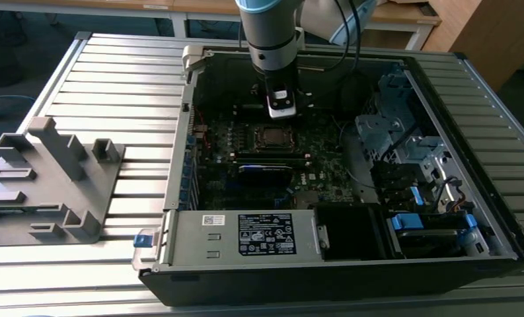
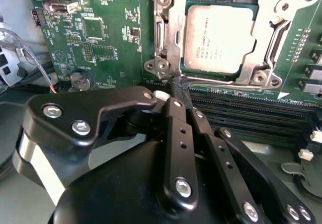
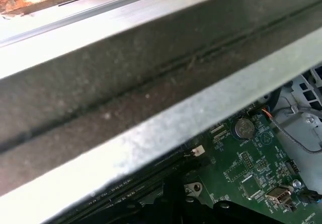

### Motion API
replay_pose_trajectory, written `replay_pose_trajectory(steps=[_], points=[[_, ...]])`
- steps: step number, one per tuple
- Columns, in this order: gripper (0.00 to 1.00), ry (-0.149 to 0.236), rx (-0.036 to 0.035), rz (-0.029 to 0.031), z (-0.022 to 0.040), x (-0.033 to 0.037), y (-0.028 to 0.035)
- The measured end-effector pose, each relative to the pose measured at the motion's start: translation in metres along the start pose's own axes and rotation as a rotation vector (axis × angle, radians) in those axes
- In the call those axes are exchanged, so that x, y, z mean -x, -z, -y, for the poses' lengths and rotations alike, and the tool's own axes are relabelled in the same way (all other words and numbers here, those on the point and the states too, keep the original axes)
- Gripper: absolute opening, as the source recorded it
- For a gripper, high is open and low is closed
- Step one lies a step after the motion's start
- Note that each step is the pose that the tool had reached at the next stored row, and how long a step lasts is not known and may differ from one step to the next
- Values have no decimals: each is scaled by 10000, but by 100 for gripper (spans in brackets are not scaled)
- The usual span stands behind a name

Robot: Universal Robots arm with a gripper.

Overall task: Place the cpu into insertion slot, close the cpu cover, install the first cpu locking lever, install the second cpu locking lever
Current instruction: 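Install the first cpu locking lever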

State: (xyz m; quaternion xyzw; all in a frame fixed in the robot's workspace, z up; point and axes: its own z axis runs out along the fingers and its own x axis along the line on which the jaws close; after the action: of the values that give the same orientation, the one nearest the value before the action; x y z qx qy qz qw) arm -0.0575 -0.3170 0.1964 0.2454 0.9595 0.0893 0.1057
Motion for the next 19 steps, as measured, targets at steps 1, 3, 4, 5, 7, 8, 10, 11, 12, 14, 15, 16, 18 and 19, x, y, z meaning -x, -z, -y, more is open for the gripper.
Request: replay_pose_trajectory(steps=[1,3,4,5,7,8,10,11,12,14,15,16,18,19], points=[[11,0,-1,0,0,0,1],[11,1,-8,-3,-1,2,11],[11,0,-6,-3,-4,3,21],[11,0,-5,-3,-7,5,34],[11,0,-5,-3,-12,9,53],[11,0,-4,-3,-13,10,60],[11,0,-4,-3,-16,11,69],[11,0,-2,-3,-16,12,69],[11,-1,-2,-4,-16,12,69],[11,-1,-4,-6,-16,12,69],[11,-1,-6,-6,-16,12,70],[11,-1,-8,-12,-16,12,70],[11,-22,-107,-181,-17,15,67],[11,-45,-196,-333,-18,17,64]])
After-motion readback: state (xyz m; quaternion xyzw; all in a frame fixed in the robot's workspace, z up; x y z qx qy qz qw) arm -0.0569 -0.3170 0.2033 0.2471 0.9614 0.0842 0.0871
